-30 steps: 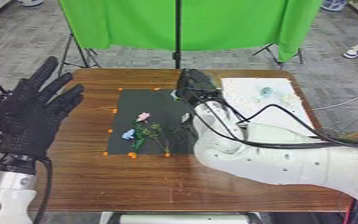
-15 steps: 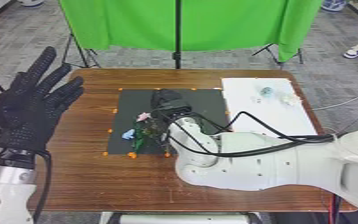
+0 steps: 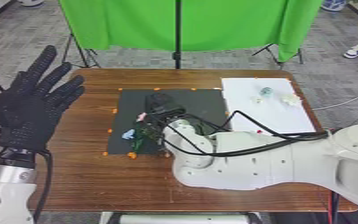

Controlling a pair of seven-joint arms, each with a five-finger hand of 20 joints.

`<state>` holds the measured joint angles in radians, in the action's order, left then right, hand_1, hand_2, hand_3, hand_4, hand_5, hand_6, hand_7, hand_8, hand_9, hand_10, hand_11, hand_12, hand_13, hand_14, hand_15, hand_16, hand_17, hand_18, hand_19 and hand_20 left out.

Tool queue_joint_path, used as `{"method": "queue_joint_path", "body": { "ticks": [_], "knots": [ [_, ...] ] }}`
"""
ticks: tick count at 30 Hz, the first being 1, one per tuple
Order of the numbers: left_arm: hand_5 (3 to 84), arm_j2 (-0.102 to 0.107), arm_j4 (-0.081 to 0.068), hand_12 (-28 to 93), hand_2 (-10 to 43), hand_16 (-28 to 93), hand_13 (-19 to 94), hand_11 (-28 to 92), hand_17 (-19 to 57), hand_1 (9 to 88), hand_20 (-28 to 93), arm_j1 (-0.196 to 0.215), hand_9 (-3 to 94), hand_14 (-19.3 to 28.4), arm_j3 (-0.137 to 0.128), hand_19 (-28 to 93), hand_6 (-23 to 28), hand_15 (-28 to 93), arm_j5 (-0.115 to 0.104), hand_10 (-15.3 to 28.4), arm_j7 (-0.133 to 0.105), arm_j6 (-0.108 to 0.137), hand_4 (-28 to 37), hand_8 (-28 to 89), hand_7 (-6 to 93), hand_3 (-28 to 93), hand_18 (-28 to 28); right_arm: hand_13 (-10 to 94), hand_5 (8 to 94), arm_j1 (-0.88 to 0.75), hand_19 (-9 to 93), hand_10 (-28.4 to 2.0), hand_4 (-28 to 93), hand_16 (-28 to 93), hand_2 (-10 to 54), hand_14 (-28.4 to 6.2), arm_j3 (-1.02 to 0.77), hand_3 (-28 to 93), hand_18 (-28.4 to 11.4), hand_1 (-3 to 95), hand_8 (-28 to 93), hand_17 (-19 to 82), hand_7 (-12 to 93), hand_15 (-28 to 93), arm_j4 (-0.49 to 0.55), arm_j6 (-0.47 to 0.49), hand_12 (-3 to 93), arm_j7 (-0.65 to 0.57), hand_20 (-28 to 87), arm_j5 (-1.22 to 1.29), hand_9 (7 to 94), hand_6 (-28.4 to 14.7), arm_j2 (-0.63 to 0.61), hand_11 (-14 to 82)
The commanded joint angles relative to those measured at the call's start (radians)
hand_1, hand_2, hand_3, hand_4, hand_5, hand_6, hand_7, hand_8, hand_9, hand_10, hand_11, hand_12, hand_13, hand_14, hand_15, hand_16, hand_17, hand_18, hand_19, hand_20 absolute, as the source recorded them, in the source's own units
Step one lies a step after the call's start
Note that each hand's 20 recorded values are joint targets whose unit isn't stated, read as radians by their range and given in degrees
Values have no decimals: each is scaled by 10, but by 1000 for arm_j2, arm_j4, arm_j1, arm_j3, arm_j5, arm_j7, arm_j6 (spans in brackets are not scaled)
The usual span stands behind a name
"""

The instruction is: Arrange flowers

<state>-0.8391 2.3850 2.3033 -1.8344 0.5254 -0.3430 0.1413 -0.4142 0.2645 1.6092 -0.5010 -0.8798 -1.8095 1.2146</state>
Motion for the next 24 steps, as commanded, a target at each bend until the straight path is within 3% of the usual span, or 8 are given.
{"method": "queue_joint_path", "body": {
  "ticks": [1, 24],
  "knots": [
    [225, -3, -9, 195, 75, 31, 105, 93, -178, 181, 124, 3, 175, 236, 7, 466, 22, 226, 1, 135, 4, -11, -283, -92, 146, 742, 284, 884, 844, 8, 932, -56, -283, 214, -95, -26, 18, 681, -165, 554, 13, 501, 176, 535, 5, 25, 261, 5, 338, -20, 937, 39, 9, 209],
    [238, -20, -13, 154, 60, -1, 119, 126, -149, 197, 122, -1, 180, 225, 12, 456, 29, 271, 0, 144, 38, -21, -281, -104, 146, 761, 266, 850, 708, 11, 932, -50, -283, 208, -95, -21, 26, 693, -161, 497, -39, 487, 189, 579, 28, 29, 331, -26, 344, -51, 936, 34, 0, 158]
  ]
}}
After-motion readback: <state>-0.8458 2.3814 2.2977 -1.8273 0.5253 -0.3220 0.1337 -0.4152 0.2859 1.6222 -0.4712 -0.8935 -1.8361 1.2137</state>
